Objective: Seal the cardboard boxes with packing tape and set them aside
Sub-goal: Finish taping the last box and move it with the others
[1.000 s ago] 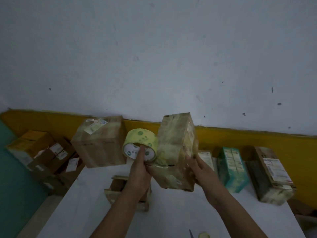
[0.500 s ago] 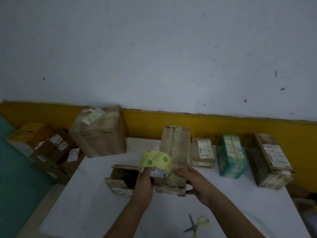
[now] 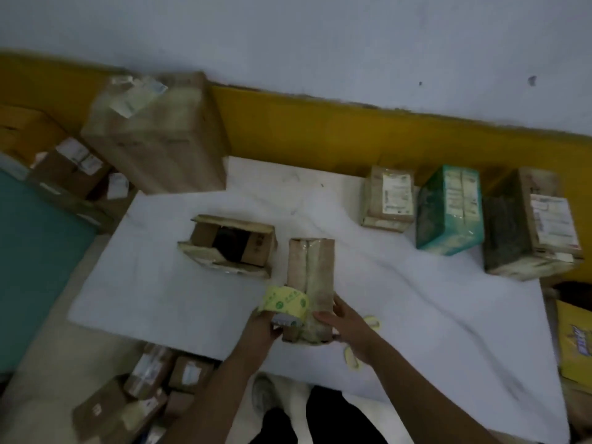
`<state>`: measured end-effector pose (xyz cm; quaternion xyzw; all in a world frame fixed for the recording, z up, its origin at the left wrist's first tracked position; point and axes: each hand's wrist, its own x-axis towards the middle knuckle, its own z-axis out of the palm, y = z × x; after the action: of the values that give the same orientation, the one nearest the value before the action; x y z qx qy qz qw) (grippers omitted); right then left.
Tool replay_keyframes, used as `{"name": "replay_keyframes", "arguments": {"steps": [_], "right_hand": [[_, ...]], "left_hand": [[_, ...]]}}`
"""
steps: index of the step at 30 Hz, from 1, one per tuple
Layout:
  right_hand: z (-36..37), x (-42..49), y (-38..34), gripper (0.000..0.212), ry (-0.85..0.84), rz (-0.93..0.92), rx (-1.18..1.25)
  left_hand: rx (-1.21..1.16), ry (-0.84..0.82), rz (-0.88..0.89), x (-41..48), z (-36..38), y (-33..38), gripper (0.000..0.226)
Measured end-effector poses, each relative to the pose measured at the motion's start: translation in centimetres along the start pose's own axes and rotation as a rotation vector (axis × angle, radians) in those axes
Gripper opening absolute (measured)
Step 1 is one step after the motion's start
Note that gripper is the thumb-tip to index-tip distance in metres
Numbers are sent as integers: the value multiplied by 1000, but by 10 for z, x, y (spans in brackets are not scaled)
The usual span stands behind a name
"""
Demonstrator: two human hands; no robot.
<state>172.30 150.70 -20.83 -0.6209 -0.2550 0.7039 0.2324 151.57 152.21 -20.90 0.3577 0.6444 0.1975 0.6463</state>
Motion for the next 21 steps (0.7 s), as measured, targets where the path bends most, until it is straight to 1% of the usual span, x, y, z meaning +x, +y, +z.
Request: {"name": "replay_keyframes", "arguments": {"steps": [2, 4, 5, 6, 8, 10, 12, 15, 16, 17, 18, 19, 20, 21], "right_hand": [[-1, 8, 13, 87, 24, -40, -33], [-2, 8, 17, 101, 67, -79, -101], [-1, 7, 16, 108, 86, -97, -157], [2, 4, 12, 110, 123, -116, -216], [7, 3, 7, 104, 197, -189, -324], [18, 0, 2, 100, 248, -254, -452], [28, 2, 5, 93, 278, -272, -466], [38, -3, 6, 72, 331, -255, -428], [40, -6, 7, 65, 332, -244, -441], [43, -9, 6, 56, 373, -226, -475], [44, -7, 8, 55, 417, -209, -467], [41, -6, 8, 61, 420, -184, -445], [40, -6, 6, 72, 403, -158, -452], [37, -5, 8, 82, 422, -120, -549]], "left_hand": [[43, -59, 72, 0, -8, -12, 47], [17, -83, 115, -6, -15, -15, 52], [64, -84, 169, -10, -20, -14, 60], [187, -80, 233, -17, -27, -10, 70], [474, -84, 357, -31, -40, 2, 88], [719, -141, 487, -44, -48, 18, 97], [880, -132, 561, -52, -40, 38, 94], [1185, 68, 736, -46, -6, 62, 76], [1286, 90, 734, -45, 5, 69, 69], [1337, 67, 697, -42, 13, 75, 63], [1342, 7, 640, -42, 17, 80, 58], [1310, -69, 567, -41, 16, 84, 52], [1253, -130, 505, -40, 11, 88, 46], [1204, -168, 471, -38, 2, 90, 39]]}}
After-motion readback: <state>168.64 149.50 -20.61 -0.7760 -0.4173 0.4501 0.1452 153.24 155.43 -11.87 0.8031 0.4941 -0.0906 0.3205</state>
